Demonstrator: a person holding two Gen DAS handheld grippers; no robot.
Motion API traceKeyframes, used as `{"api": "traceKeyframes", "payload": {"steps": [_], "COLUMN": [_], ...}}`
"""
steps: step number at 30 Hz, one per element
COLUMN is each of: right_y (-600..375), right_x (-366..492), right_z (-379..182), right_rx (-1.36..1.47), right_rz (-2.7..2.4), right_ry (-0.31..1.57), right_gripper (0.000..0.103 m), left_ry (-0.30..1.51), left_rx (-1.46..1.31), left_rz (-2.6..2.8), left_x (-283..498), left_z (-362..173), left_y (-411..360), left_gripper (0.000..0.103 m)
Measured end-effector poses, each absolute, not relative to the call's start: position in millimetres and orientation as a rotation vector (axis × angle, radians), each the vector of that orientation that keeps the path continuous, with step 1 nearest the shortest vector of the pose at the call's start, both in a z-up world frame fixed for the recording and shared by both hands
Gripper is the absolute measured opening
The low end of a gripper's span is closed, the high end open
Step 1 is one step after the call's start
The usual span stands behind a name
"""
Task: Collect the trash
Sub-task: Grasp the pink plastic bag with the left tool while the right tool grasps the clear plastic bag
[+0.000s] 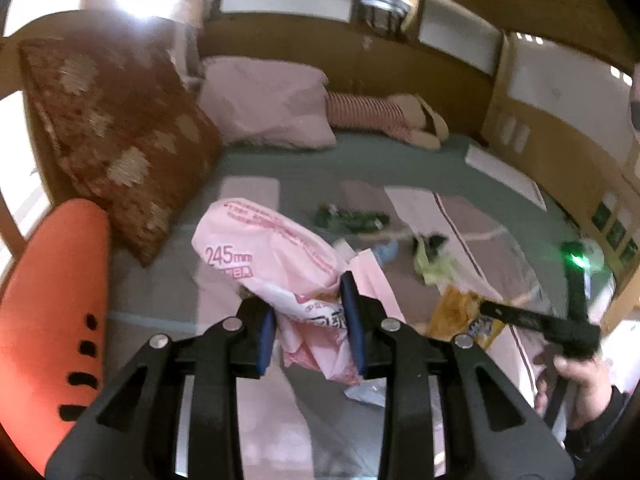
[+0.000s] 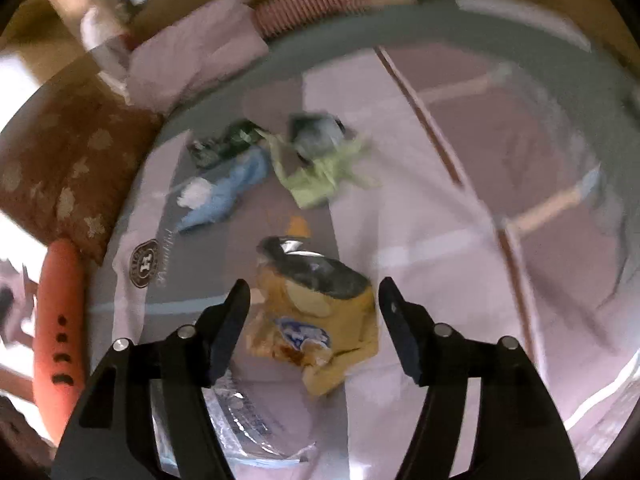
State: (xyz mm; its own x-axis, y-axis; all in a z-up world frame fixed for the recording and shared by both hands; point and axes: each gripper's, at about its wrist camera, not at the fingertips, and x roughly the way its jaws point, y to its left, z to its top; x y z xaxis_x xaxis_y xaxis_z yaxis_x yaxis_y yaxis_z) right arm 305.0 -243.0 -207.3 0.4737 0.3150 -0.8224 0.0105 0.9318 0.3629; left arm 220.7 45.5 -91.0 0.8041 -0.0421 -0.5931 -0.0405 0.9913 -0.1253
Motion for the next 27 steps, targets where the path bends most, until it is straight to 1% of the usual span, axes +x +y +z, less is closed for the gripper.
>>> {"api": "traceKeyframes", "payload": {"steps": [1, 2, 3, 5, 8, 10, 14, 15, 16, 17, 18, 19, 21, 24, 27], "right_y": [-232, -218, -207, -163, -111, -93, -88, -86, -87, -86, -89, -90, -97, -112, -137], "right_x": [294, 286, 280, 266, 246, 238, 233, 235, 236, 236, 240, 243, 244, 241, 236], "right_z": [-192, -180, -176, -178, -200, -215, -248, -254, -260, -263, -263, -260, -245, -205, -161], "right_rx": [0.282, 0.228, 0.185, 0.005, -0.287, -0.382, -0.432, -0.429, -0.41, -0.391, -0.362, -0.335, -0.266, -0.178, -0.098], "right_rz": [0.237, 0.287, 0.331, 0.459, 0.547, 0.584, 0.614, 0.63, 0.646, 0.651, 0.642, 0.626, 0.604, 0.572, 0.498], "right_ry": [1.017, 0.986, 0.974, 1.011, 1.049, 1.086, 1.174, 1.192, 1.219, 1.235, 1.253, 1.253, 1.223, 1.12, 0.968], "right_gripper": [0.08, 0.088, 0.092, 0.093, 0.093, 0.093, 0.093, 0.09, 0.083, 0.058, 0.039, 0.039, 0.023, 0.023, 0.021], "left_ry": [0.624, 0.607, 0.599, 0.586, 0.578, 0.578, 0.587, 0.588, 0.589, 0.59, 0.593, 0.593, 0.594, 0.597, 0.613], "left_rx": [-0.138, -0.142, -0.145, -0.159, -0.171, -0.166, -0.157, -0.158, -0.16, -0.161, -0.163, -0.164, -0.163, -0.169, -0.181], "left_rz": [0.004, 0.011, 0.012, 0.01, 0.002, -0.006, -0.016, -0.017, -0.018, -0.019, -0.02, -0.021, -0.022, -0.025, -0.035], "left_x": [221, 219, 220, 219, 219, 218, 219, 220, 220, 221, 222, 221, 221, 221, 223], "left_z": [-87, -82, -79, -74, -71, -71, -74, -74, -75, -75, -76, -76, -76, -77, -82], "left_y": [50, 55, 59, 63, 64, 61, 57, 57, 58, 60, 60, 59, 60, 61, 59], "left_gripper": [0.031, 0.031, 0.031, 0.031, 0.031, 0.031, 0.031, 0.031, 0.031, 0.031, 0.031, 0.031, 0.031, 0.031, 0.031]}}
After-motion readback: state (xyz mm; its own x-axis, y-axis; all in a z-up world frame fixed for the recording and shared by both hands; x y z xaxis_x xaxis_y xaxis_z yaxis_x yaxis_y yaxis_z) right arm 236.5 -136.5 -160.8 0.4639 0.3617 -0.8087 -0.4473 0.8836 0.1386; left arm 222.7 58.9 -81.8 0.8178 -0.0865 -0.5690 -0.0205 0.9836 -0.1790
